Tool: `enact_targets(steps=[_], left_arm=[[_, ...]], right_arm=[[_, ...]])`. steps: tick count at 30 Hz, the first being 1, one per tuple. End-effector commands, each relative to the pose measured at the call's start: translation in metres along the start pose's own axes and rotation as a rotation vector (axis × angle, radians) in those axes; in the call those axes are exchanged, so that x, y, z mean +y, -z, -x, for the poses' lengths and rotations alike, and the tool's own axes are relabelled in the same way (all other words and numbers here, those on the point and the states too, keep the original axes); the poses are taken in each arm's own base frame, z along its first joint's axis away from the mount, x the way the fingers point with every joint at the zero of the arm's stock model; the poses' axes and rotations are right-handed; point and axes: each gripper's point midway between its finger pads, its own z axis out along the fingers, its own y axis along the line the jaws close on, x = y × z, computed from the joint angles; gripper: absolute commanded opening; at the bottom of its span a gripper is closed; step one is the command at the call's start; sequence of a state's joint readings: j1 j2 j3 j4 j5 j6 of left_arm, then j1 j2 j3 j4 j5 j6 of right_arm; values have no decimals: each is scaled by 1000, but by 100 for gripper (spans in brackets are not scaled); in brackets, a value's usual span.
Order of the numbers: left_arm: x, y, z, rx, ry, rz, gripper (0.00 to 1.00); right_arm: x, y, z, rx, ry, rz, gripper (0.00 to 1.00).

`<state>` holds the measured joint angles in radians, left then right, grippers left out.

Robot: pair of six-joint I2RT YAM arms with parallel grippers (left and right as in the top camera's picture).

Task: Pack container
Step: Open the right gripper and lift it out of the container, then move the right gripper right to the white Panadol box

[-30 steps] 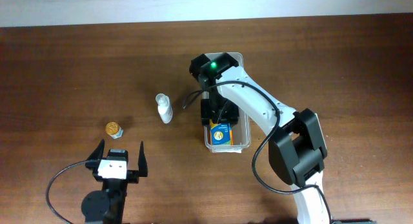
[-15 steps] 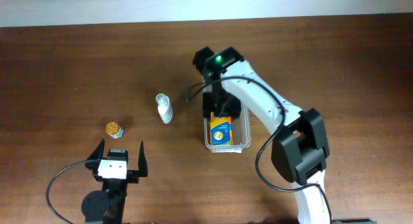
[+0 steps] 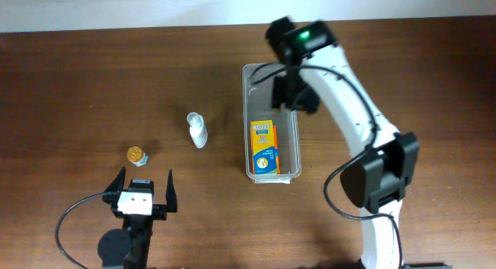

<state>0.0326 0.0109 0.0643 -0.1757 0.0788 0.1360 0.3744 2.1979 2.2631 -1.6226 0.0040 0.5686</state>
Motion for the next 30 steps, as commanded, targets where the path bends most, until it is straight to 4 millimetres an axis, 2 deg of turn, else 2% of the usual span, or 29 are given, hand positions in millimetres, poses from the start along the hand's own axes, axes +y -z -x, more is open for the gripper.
enact_targets(steps=[1,7,12,15,18,20,24,30], left_arm=[[0,-1,-4,5,-15,0,99],[0,-1,-4,5,-15,0,99],[0,-1,-4,5,-15,0,99],[0,-1,-4,5,-15,0,99],[0,-1,-4,5,-15,0,99],[0,-1,-4,5,-15,0,99],[0,-1,-4,5,-15,0,99],[0,-1,-4,5,-15,0,99]], right_arm=[[-44,46,22,-120,7,-38,57],[-73,67,32,-149,57,25,57],[-100,90,31,-193,185,58,66],[-128,104,28,-225,171,35,69],[-168,110,23,-237,94,-39,70],[-196,105,15,-206,36,-77,70],[-224,74,-4,-74,-35,-89,70],[-226,21,-37,147,102,-92,76]])
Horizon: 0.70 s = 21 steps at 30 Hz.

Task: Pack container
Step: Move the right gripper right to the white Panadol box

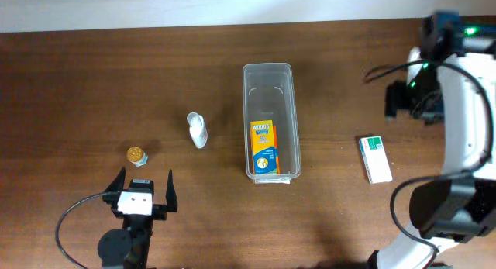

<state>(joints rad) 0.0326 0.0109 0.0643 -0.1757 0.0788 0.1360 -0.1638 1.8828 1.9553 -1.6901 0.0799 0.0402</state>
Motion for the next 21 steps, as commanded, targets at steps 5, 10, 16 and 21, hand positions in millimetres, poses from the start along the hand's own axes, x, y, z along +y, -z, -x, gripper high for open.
enact_targets(steps=[5,10,16,21], left_arm=[[0,-1,-4,5,-15,0,99],[0,-1,-4,5,-15,0,99],[0,-1,-4,5,-15,0,99],[0,-1,-4,5,-15,0,99]], right_arm=[[7,-60,-28,181,235,-2,87],[7,-94,-21,154,291,8,90],[10,-131,-14,110,312,5,91],[12,-156,-12,78,310,0,95]])
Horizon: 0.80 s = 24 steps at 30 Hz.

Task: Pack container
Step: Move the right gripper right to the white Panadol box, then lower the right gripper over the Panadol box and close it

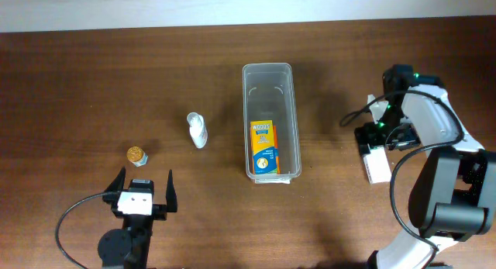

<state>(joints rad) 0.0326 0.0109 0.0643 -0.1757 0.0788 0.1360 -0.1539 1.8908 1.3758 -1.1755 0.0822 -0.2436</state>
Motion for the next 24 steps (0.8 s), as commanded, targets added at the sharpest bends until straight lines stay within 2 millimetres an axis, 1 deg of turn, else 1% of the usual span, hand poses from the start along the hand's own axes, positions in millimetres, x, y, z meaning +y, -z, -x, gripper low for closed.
enact_targets(steps=[1,7,10,15,16,24], left_arm=[[0,-1,-4,5,-15,0,99],[0,-1,-4,5,-15,0,99],[0,-1,-4,5,-15,0,100],[0,-1,-4,5,-15,0,99],[0,-1,-4,5,-15,0,99],[0,-1,-4,5,-15,0,99]], right_arm=[[0,-16,-3,-1,10,-5,95],[1,-31,-2,-18,8,-9,97],[1,-33,-1,-25,8,-11,97],[-1,-34,5,-46,6,-16,100],[-1,-35,6,-49,6,-17,99],[0,-43,7,-34,7,-13,100]])
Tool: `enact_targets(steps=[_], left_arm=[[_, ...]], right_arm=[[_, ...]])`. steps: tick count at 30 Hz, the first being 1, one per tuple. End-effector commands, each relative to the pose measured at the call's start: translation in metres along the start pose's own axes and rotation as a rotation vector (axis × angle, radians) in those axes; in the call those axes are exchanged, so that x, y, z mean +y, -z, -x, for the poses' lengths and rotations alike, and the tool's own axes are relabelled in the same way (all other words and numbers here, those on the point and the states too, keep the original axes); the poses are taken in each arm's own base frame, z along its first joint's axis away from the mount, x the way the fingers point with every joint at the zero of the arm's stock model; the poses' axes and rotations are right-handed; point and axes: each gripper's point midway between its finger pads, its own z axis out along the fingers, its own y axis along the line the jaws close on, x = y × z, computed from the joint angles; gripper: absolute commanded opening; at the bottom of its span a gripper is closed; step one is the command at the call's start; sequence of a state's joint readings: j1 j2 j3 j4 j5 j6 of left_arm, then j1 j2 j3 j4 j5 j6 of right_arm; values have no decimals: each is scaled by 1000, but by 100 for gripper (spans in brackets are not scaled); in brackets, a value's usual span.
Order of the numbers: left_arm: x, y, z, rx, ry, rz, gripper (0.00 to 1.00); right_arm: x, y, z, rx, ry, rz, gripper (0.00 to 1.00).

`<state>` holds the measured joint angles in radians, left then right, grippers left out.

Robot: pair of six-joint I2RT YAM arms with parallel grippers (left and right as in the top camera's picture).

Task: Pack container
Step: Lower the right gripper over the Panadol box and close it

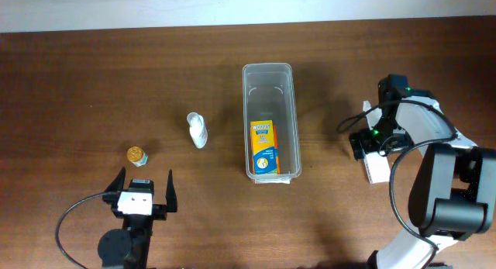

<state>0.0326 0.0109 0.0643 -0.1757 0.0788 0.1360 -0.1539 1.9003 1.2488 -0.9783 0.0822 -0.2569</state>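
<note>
A clear plastic container (246,106) stands at the table's middle with an orange and yellow box (264,147) lying in its near half. On the left lie a small white bottle (198,130) and a gold-capped jar (137,154). On the right lies a white box (378,169); my right gripper (367,145) is down over its far end and covers it. The wrist hides the fingers, so how the jaws stand does not show. My left gripper (143,184) rests open near the front edge, empty.
The brown wooden table (77,83) carries nothing else. The right arm (434,129) curves over the table's right side, and its base (446,215) stands at the front right. A black cable (74,215) loops by the left arm.
My right gripper has shifted slightly left and toward the front over the white box's far end. The box, the container and the left-side items have not moved.
My right gripper was over the far end of the container, the orange box lying inside. Then it was at the far right, with the white box on the table in view. Then it was down at that box's far end, where it still is.
</note>
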Motion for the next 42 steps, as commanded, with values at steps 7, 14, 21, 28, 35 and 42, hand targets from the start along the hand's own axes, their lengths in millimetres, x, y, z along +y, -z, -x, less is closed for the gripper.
enact_targets(steps=[7,14,21,28,35,42], left_arm=[[0,-1,-4,5,-15,0,99],[0,-1,-4,5,-15,0,99],[0,-1,-4,5,-15,0,99],[0,-1,-4,5,-15,0,100],[0,-1,-4,5,-15,0,99],[0,-1,-4,5,-15,0,99]], right_arm=[[-1,-10,-3,21,-2,1,96],[1,-18,-8,29,-1,3,96],[4,-25,-14,39,0,6,96],[2,-25,-10,23,-2,2,93],[2,-25,-9,20,-6,1,66],[3,-25,-11,27,-10,2,59]])
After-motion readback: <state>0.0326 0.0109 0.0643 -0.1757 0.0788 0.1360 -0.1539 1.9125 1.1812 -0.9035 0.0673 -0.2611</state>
